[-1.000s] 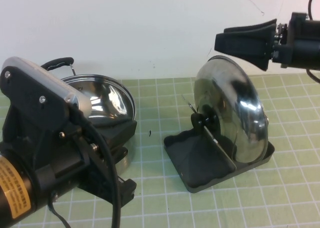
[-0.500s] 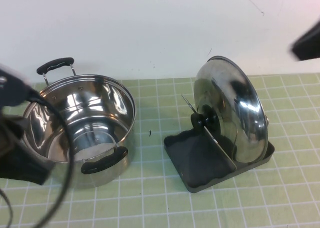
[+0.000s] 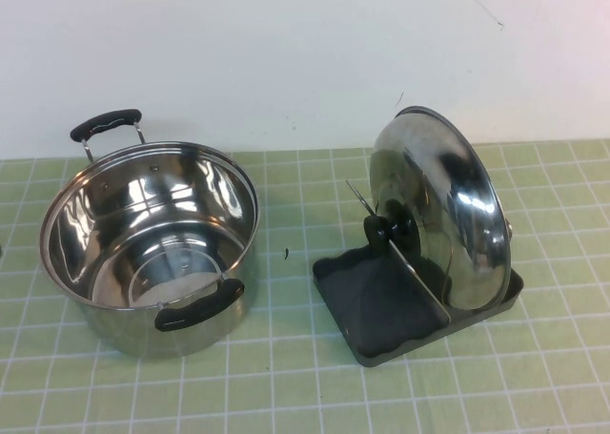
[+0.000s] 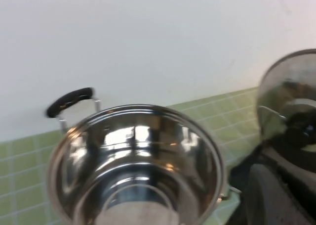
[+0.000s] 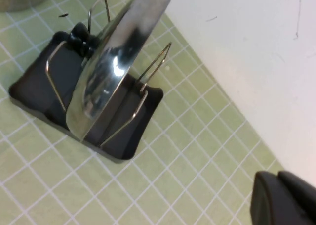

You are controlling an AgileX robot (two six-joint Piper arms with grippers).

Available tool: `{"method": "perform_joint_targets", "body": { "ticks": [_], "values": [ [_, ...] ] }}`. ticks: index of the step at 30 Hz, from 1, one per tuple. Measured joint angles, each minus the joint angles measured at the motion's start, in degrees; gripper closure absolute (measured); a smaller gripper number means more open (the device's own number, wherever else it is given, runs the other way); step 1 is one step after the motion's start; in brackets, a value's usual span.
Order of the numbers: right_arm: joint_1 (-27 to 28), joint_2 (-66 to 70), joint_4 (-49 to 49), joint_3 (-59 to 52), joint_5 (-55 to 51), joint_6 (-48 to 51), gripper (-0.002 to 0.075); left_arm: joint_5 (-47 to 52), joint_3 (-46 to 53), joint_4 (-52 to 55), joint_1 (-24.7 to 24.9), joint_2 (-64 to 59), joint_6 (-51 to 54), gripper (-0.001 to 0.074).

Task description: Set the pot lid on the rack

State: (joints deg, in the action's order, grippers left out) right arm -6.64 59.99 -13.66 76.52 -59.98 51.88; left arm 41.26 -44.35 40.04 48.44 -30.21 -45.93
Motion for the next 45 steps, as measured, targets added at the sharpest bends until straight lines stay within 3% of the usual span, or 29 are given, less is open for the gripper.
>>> {"method": "perform_joint_targets", "body": {
  "ticks": [7,16,40,45],
  "values": [
    [0.0,-17.17,-0.18,-28.05,17.87,2.01,0.072,-15.63,16.22,1.29,0.0,7.95,-0.21,0.0736],
    [0.0,-32.5,-5.79,-49.55,23.01,2.04,0.072,-21.36,25.96,5.02,0.0,9.17,-0.31,0.0736],
    [0.0,-35.67,-7.84,-52.98,23.42,1.7,0.0726,-21.66,26.4,5.47,0.0,9.2,-0.72,0.0736],
    [0.0,-35.67,-7.88,-52.98,23.31,1.7,0.0726,-14.08,26.4,2.12,-3.36,13.59,0.64,0.0736]
  ]
}}
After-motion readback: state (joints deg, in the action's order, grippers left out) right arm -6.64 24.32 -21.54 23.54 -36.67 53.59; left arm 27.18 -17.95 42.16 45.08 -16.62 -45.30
